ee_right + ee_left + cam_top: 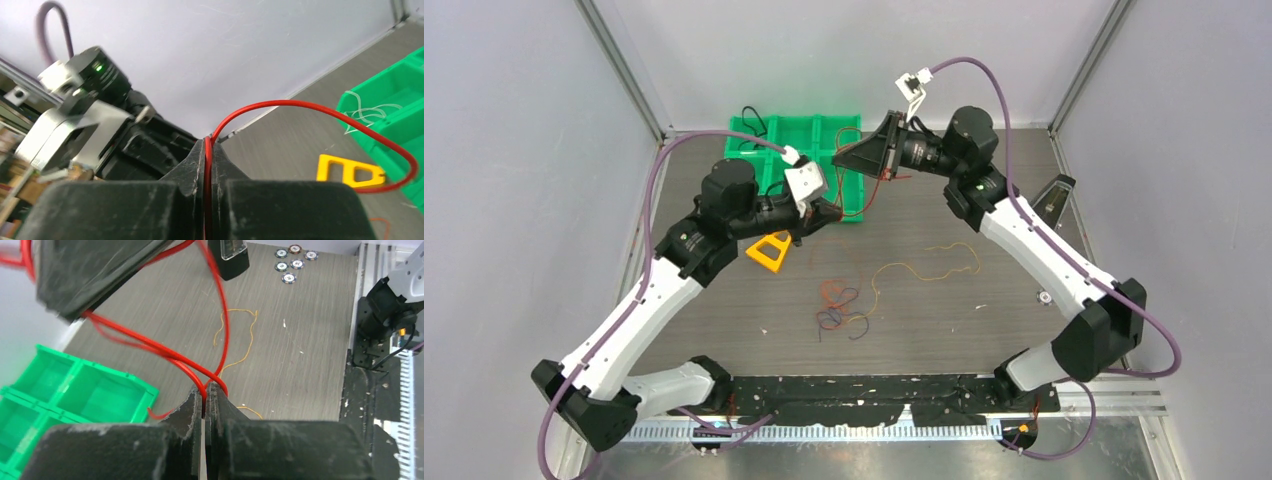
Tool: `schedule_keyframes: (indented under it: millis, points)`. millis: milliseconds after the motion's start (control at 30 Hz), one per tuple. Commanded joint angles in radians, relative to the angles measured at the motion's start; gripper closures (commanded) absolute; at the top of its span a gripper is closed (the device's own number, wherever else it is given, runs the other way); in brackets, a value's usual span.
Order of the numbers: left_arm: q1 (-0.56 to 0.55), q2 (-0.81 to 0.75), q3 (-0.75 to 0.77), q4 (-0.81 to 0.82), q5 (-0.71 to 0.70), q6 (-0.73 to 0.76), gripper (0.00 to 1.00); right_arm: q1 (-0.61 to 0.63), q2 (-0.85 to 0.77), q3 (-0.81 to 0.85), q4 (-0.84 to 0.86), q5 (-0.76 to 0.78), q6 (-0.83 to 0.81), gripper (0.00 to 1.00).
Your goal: Untangle the cables
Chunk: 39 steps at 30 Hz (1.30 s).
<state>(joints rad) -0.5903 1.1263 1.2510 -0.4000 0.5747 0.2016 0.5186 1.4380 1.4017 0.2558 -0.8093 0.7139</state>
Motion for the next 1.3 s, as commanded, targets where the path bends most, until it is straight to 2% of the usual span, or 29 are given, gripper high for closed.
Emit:
schedule_keyframes:
  millis: [0, 67, 100, 233, 267, 367, 433, 500, 533, 633, 700, 767, 933, 1100, 1267]
  points:
    - [-0.055, -0.026, -0.076, -0.139, 0.001, 0.132, 1.0, -0.02, 0.004, 0.104, 0.297, 0.134, 0.212, 0.94]
    - [-0.044, -0.07, -0.123, -0.102, -0.011, 0.119, 1.0, -0.037, -0.006, 0.092, 0.289, 0.122, 0.189, 0.94]
    - [-0.027, -0.112, -0.15, -0.081, 0.003, 0.101, 0.93, -0.047, -0.01, 0.071, 0.29, 0.113, 0.188, 0.94]
    - [0.142, -0.2, -0.16, -0.081, 0.184, 0.039, 0.29, -0.092, -0.052, -0.004, 0.285, 0.036, 0.102, 0.94]
    - [0.184, -0.206, -0.128, -0.12, 0.214, 0.061, 0.23, -0.095, -0.072, -0.016, 0.274, 0.0, 0.072, 0.94]
    - [0.292, -0.191, 0.022, -0.298, 0.263, 0.189, 0.18, -0.097, -0.109, -0.065, 0.178, -0.058, -0.074, 0.94]
    - [0.322, -0.175, 0.125, -0.403, 0.265, 0.285, 0.16, -0.097, -0.132, -0.092, 0.127, -0.081, -0.124, 0.94]
    - [0.321, -0.176, 0.184, -0.438, 0.292, 0.353, 0.07, -0.095, -0.147, -0.111, 0.085, -0.101, -0.157, 0.94]
    - [0.317, -0.185, 0.188, -0.393, 0.312, 0.351, 0.05, -0.093, -0.152, -0.118, 0.081, -0.117, -0.161, 0.95]
    - [0.253, -0.22, 0.15, -0.229, 0.332, 0.332, 0.01, -0.072, -0.154, -0.144, 0.067, -0.177, -0.174, 0.94]
    - [0.194, -0.222, 0.137, -0.184, 0.311, 0.379, 0.01, -0.054, -0.163, -0.154, 0.046, -0.205, -0.194, 0.94]
    - [0.103, -0.208, 0.137, -0.174, 0.239, 0.439, 0.0, -0.029, -0.175, -0.157, 0.0, -0.229, -0.236, 0.94]
    - [0.006, -0.159, 0.159, -0.128, 0.191, 0.46, 0.0, 0.043, -0.21, -0.163, -0.146, -0.246, -0.387, 0.95]
    - [-0.09, -0.129, 0.137, -0.109, 0.09, 0.523, 0.01, 0.1, -0.224, -0.177, -0.183, -0.237, -0.408, 0.94]
    - [-0.122, -0.091, 0.135, -0.132, 0.071, 0.478, 0.03, 0.122, -0.228, -0.18, -0.161, -0.223, -0.381, 0.94]
